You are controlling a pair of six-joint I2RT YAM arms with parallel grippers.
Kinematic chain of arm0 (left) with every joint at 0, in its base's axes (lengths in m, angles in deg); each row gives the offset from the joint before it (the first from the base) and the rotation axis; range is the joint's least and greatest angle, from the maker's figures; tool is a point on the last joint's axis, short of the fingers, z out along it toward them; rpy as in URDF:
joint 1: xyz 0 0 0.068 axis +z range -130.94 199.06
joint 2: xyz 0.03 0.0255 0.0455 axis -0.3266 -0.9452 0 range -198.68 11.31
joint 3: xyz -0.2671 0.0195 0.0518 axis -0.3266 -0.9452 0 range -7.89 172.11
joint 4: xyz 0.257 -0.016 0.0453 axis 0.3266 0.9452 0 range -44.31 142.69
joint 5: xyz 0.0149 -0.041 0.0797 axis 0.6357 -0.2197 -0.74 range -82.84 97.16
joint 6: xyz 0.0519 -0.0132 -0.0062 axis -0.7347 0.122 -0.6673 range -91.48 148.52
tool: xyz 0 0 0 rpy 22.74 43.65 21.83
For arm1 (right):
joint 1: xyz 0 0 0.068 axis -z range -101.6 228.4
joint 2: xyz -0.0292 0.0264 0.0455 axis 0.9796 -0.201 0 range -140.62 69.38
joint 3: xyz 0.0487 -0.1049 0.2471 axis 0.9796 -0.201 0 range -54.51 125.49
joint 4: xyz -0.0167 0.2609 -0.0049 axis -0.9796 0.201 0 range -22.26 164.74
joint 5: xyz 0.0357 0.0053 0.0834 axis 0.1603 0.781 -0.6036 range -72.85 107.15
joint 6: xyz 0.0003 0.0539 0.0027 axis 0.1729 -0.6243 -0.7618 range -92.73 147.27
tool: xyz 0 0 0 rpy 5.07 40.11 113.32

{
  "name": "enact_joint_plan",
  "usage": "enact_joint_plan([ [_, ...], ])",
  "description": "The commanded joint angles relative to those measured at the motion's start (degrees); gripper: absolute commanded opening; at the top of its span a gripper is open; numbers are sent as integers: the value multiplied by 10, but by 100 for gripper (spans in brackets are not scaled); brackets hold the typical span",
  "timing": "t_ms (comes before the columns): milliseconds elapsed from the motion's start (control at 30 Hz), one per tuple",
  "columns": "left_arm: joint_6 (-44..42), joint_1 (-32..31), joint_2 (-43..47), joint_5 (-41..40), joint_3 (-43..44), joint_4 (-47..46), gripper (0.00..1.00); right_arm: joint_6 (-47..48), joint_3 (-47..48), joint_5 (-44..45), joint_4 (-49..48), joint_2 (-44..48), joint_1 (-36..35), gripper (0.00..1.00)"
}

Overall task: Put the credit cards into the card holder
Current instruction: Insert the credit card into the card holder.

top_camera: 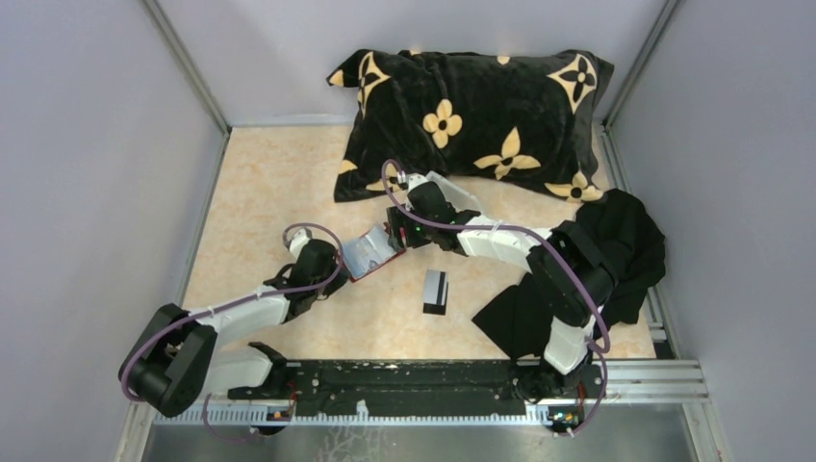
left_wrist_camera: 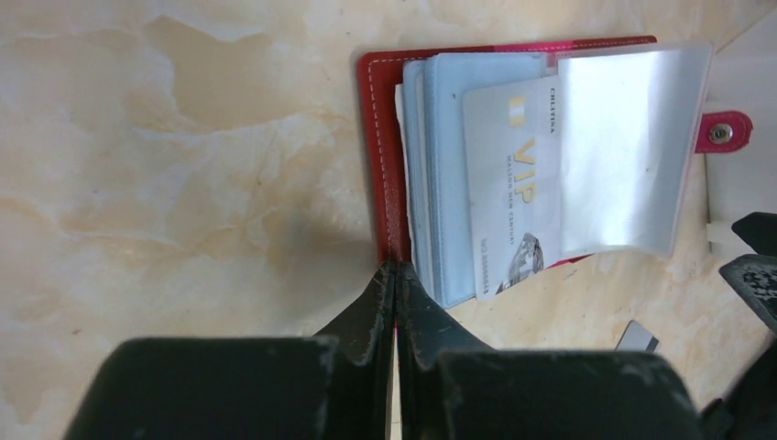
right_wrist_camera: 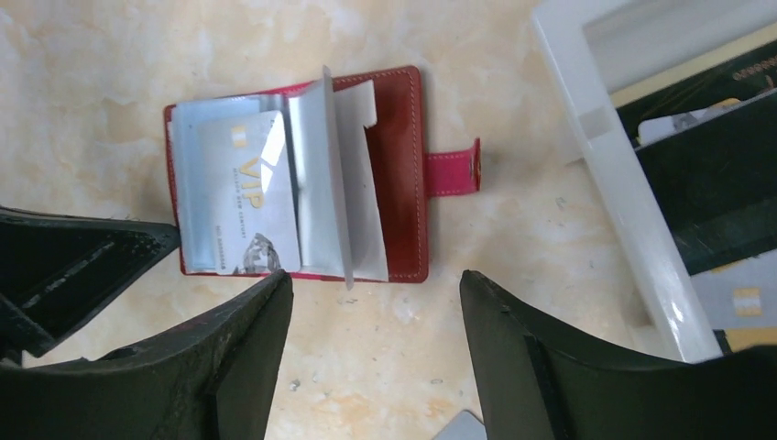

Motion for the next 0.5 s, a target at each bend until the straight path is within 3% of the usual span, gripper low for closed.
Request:
enact_joint_plan([
  [0, 5, -1, 7, -42, -15, 110, 6, -20, -1, -55, -58, -11, 8, 68],
  [133, 7, 0, 10, -44, -18, 119, 6, -52, -16, -112, -103, -31, 25, 72],
  [467, 3, -1, -10, -36, -12, 106, 6, -75, -46, -146, -137, -70, 33, 73],
])
